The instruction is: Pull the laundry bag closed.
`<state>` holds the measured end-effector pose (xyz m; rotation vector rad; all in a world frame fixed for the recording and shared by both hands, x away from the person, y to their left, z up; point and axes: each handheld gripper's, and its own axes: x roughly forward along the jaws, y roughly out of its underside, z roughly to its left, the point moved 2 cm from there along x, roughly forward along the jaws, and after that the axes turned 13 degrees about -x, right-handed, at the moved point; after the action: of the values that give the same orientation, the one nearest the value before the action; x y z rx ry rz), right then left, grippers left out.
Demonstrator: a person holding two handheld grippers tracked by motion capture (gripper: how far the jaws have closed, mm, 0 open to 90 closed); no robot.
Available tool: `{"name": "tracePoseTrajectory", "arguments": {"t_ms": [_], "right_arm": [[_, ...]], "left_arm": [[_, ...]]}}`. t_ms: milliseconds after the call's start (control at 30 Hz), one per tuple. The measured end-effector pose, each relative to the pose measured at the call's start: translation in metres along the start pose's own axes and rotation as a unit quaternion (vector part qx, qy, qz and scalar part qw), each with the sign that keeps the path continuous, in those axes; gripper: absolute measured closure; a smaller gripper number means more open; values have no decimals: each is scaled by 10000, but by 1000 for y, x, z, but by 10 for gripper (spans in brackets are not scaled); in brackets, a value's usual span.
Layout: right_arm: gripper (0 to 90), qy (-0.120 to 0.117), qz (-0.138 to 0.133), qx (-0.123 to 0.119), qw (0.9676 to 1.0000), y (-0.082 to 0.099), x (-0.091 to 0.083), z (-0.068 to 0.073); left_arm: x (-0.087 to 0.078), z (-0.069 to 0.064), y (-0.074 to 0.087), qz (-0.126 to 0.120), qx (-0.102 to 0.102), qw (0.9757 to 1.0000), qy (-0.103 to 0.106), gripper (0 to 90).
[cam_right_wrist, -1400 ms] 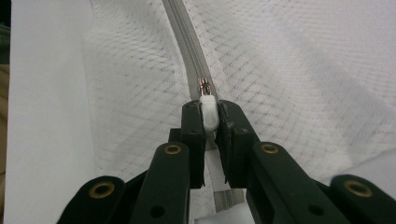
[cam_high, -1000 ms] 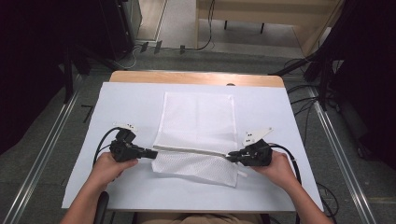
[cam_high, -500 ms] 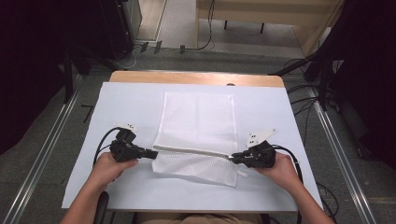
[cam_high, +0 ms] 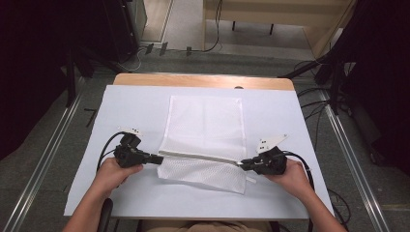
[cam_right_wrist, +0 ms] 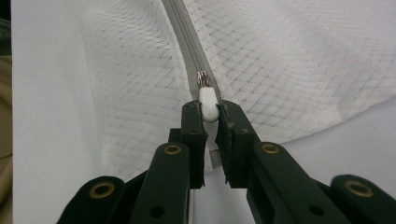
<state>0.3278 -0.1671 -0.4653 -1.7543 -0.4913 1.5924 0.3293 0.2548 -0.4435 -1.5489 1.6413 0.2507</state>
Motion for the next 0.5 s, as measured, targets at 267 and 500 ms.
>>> {"name": "tracePoseTrajectory", "arguments": {"t_ms": [267,500], "right_arm": [[823,-15,13,-63,10000,2,-1,0],[824,-39,33,-49,10000,6,-2,0]], "left_arm": [[0,1,0,29,1,10000,1,894],[0,1,1,1,-10,10000,-6,894]]}}
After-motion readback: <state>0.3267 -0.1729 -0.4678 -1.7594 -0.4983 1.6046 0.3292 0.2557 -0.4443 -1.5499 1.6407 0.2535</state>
